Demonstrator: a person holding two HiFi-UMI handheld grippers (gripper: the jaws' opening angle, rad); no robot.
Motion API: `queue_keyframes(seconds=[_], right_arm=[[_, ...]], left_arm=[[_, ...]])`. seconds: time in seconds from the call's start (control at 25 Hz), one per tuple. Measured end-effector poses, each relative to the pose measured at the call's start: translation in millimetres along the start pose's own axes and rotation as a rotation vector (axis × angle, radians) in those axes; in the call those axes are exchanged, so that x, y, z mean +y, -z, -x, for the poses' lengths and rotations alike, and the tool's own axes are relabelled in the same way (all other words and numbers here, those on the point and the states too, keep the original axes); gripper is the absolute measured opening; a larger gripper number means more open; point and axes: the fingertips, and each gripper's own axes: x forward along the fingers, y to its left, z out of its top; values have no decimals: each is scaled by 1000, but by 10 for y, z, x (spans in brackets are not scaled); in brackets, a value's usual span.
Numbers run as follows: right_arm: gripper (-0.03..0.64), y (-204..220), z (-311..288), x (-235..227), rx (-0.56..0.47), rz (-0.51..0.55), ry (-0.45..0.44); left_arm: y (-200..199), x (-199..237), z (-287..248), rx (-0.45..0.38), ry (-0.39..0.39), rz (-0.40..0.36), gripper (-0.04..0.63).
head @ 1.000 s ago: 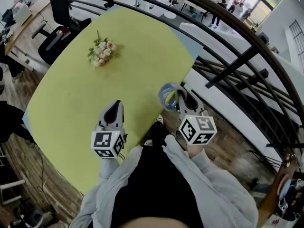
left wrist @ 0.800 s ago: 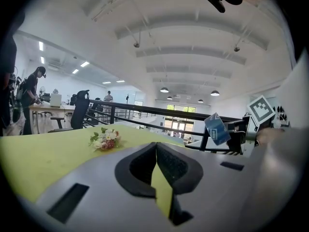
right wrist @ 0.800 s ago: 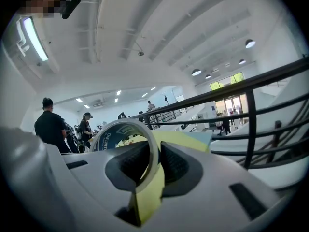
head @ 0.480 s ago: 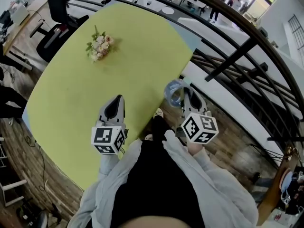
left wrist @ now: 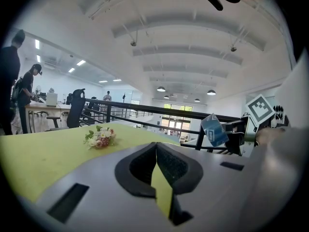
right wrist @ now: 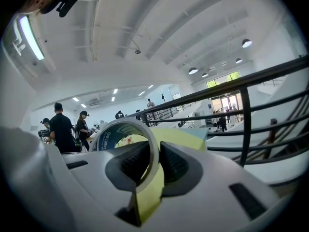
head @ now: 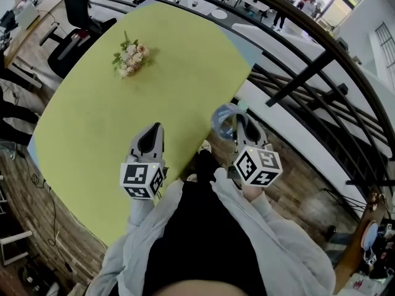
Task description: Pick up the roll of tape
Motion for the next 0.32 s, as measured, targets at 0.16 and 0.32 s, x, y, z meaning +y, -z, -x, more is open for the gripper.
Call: queue_keyframes(seconds=[0.16, 0.32], right_arm=[[72, 3, 4, 16, 3, -4, -5], [72, -15, -30, 68, 4, -2, -11]], left_arm=[[4, -8, 21, -1, 0, 1, 17], [13, 21, 20, -1, -2, 2, 17]])
